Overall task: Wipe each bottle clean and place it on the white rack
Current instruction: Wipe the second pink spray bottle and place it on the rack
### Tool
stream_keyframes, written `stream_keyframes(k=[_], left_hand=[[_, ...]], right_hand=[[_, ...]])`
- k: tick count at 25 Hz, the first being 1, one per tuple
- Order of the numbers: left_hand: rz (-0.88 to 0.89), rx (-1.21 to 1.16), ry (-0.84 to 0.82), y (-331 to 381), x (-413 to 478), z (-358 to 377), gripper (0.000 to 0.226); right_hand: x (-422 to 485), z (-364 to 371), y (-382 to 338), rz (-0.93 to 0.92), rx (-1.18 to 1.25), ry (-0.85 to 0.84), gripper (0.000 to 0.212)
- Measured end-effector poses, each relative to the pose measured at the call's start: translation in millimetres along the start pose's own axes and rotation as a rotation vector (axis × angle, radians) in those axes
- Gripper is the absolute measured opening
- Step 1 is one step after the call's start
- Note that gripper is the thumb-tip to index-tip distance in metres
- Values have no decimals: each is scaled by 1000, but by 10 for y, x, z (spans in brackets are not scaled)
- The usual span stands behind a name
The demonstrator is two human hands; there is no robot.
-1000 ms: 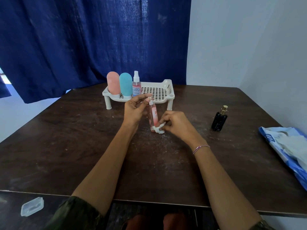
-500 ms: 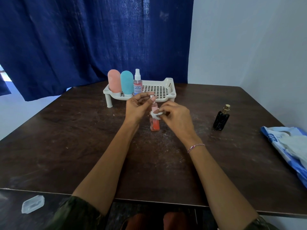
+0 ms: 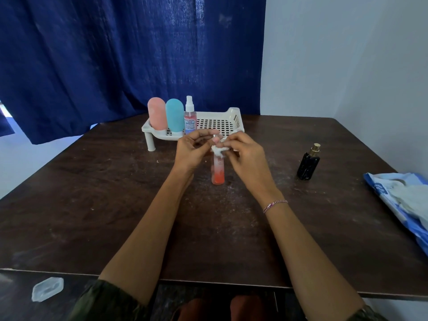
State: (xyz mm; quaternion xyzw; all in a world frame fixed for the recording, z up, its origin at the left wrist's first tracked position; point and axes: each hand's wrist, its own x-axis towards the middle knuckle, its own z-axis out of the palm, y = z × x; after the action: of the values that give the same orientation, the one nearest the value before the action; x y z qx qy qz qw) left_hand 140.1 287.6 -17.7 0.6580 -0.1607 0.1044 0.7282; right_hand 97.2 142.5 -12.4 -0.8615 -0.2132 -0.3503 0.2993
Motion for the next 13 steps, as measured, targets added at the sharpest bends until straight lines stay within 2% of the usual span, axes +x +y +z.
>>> stream_keyframes(k=[2, 8, 13], left_hand=[[15, 6, -26, 1, -10, 9, 17], [5, -39, -63, -24, -3, 7, 20], [1, -65, -54, -60, 6, -17, 24]], right_hand=[[8, 8, -7, -5, -4, 48, 23], [23, -8, 58, 108, 56, 30, 21], [-38, -6, 57, 24, 170, -49, 26]])
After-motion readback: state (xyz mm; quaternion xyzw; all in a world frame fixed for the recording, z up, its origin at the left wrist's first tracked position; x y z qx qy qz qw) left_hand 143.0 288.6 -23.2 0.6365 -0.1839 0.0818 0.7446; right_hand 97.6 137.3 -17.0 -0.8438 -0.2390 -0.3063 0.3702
